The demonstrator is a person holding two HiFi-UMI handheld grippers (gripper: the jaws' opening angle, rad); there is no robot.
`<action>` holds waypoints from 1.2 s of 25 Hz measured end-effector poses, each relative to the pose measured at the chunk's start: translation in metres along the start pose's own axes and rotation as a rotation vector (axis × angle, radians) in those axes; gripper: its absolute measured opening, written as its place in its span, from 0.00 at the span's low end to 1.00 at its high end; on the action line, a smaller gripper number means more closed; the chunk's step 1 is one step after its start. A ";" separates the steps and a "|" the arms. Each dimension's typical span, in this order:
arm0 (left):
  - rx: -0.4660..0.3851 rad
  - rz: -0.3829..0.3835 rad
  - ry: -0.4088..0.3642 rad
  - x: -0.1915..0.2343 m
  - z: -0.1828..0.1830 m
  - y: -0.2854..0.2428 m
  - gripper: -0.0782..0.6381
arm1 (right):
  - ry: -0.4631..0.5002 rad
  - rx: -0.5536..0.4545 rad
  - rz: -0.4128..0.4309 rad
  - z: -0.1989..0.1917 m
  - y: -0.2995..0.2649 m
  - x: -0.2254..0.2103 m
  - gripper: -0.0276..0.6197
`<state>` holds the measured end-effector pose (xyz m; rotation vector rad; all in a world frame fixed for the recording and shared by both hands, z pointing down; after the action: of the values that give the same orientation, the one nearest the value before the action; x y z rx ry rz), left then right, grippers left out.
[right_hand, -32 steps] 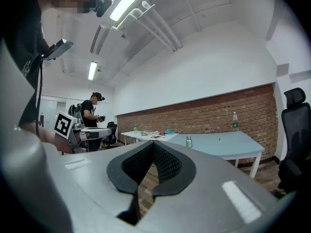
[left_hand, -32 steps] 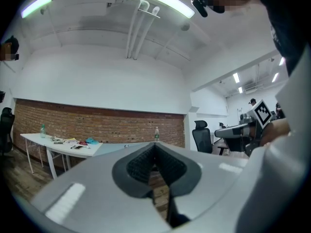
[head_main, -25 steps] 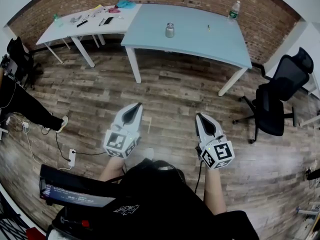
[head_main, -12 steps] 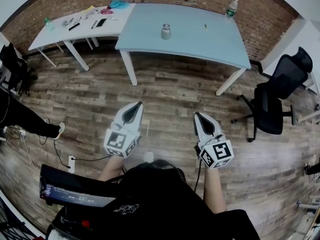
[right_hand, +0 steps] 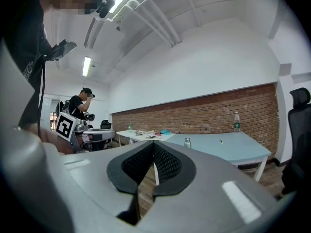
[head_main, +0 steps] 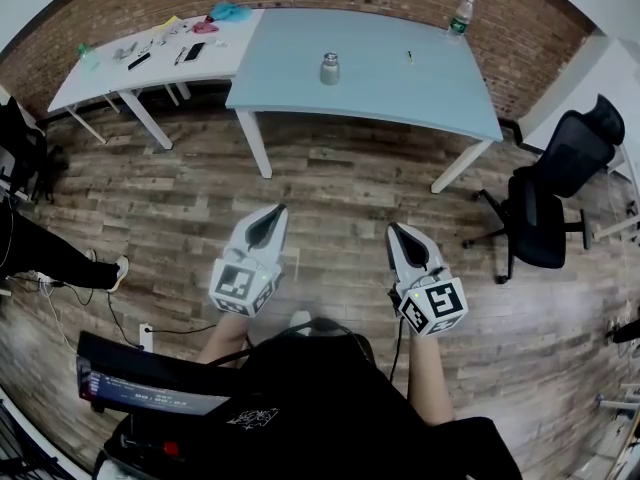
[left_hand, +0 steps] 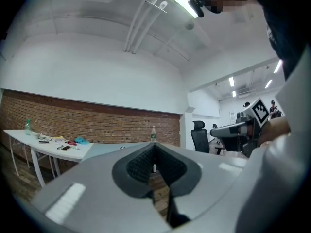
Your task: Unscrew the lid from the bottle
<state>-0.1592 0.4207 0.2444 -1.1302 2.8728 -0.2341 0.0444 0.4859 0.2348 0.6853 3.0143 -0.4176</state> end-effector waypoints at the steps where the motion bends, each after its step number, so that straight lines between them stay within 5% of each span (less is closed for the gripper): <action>1: 0.001 -0.002 0.000 0.004 0.000 -0.001 0.11 | 0.000 0.002 -0.002 0.001 -0.004 0.000 0.05; 21: -0.013 -0.051 -0.021 0.036 -0.011 -0.006 0.11 | 0.039 0.001 -0.043 -0.004 -0.030 0.019 0.05; 30: -0.012 -0.062 -0.031 0.019 -0.013 -0.005 0.11 | 0.037 -0.011 -0.045 -0.008 -0.016 0.018 0.05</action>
<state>-0.1708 0.4062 0.2578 -1.2148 2.8193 -0.1994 0.0214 0.4822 0.2455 0.6332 3.0692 -0.3940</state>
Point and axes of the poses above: the fingertips, and each gripper's own axes: y backward along the fingers, x to its left, z out of its top, the point moved 2 cm from there along y, backward along the fingers, and after that the axes turned 8 degrees about x, right-handed, at the moved point
